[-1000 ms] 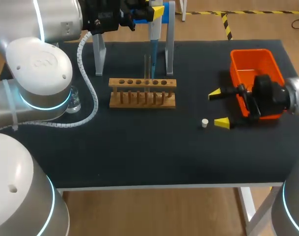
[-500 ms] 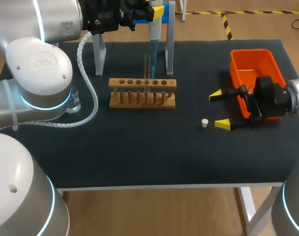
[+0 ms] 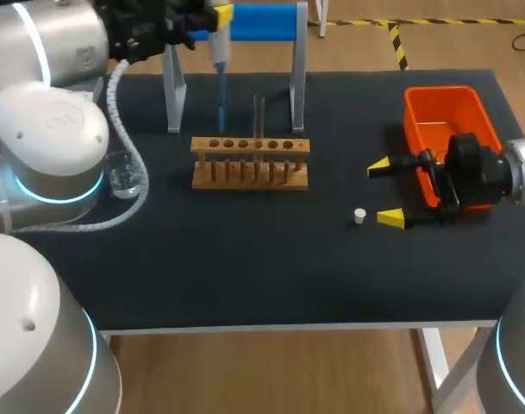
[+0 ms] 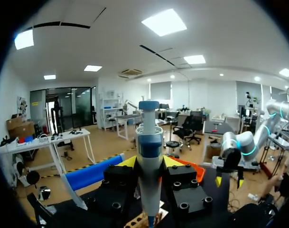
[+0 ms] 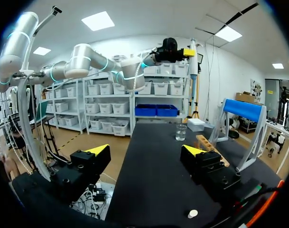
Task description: Invert the test tube, pick up the pipette, mount the tip to pipette, aspirate from beaker and dispense into the tube, eject the tip, return the pipette, and cap with the stopper.
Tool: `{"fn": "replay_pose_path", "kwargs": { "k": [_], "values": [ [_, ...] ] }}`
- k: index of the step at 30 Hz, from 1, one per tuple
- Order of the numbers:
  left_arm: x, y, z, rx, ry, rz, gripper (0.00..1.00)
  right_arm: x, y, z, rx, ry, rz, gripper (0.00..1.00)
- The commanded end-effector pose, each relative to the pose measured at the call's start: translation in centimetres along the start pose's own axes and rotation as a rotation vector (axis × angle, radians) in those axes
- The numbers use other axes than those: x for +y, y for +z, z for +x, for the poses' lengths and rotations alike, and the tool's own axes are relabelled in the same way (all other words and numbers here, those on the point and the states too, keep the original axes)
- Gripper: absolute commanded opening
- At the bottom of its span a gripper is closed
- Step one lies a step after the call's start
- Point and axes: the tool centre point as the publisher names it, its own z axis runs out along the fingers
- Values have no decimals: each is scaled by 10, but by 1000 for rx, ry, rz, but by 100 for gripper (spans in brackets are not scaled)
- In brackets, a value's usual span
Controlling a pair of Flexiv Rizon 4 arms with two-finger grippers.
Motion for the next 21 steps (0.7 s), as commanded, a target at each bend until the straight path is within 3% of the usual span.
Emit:
{"fn": "replay_pose_path", "kwargs": {
  "k": [1, 9, 21],
  "values": [
    [13, -47, -24, -36, 2, -9, 0, 1, -1, 2, -1, 0, 3, 100],
    [32, -80, -67, -94, 5, -11, 0, 1, -1, 2, -1, 0, 3, 100],
    [61, -118, -115, -139, -4, 41, 0, 1, -1, 2, -1, 0, 3, 100]
  ]
}}
